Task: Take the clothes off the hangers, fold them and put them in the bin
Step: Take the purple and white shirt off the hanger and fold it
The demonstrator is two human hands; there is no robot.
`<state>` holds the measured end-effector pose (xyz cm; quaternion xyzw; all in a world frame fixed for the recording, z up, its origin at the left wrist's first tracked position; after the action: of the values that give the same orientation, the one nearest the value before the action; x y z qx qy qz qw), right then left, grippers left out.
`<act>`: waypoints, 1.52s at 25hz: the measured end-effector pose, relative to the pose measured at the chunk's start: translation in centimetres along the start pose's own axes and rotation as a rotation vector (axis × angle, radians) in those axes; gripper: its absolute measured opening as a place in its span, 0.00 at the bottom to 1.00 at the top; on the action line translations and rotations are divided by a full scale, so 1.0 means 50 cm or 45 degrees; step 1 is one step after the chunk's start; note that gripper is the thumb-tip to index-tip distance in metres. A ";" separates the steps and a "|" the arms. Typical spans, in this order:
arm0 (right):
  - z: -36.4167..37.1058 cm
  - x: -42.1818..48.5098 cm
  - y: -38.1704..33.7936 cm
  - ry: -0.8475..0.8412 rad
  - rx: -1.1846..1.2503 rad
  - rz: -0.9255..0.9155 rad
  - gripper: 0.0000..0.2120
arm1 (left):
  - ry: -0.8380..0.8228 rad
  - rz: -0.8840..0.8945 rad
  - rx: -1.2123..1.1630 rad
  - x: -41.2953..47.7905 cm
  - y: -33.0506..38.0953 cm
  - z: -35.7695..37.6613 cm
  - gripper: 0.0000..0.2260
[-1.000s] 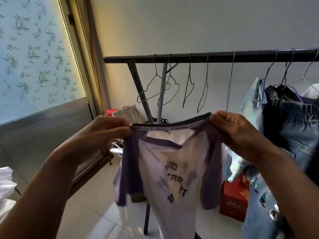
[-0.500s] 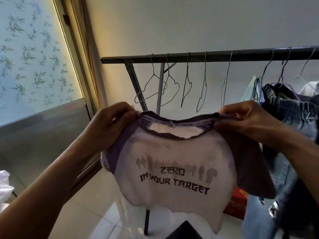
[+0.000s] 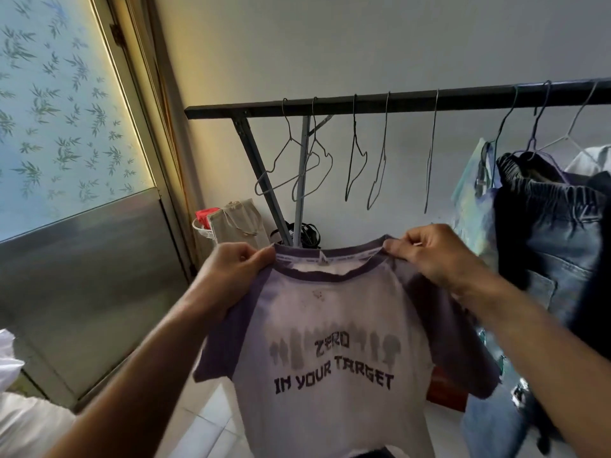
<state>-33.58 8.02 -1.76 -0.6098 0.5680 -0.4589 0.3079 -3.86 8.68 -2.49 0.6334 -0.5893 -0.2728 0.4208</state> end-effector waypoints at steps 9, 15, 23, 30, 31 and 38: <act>0.128 -0.067 -0.032 0.200 -0.084 -0.165 0.12 | 0.184 0.219 -0.202 -0.069 0.034 0.122 0.09; 0.150 -0.069 -0.045 0.182 -0.109 -0.245 0.12 | 0.231 0.300 -0.221 -0.074 0.043 0.146 0.08; 0.156 -0.083 -0.054 0.072 -0.014 -0.231 0.15 | -0.040 0.155 -0.608 -0.101 0.046 0.183 0.31; 0.128 -0.059 -0.062 -0.140 0.218 -0.196 0.09 | 0.097 0.685 0.093 -0.067 0.137 0.067 0.17; 0.125 -0.060 -0.072 -0.193 0.237 -0.220 0.11 | -0.066 0.785 0.266 -0.050 0.154 0.081 0.21; 0.072 -0.051 -0.105 -0.216 0.285 -0.356 0.12 | -0.347 0.935 0.149 -0.018 0.209 0.120 0.26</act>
<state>-27.99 10.87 1.05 -0.6813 0.3950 -0.5045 0.3539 -14.45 8.79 3.31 0.3613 -0.8417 -0.1518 0.3715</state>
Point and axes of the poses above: each hand's wrist, its own x-axis towards the middle knuckle, its own z-axis out of the palm, y = z × x, the point moved 9 cm from there along x, towards the middle knuckle, and after that the axes turned 3 degrees about x, right-handed, at the moved point
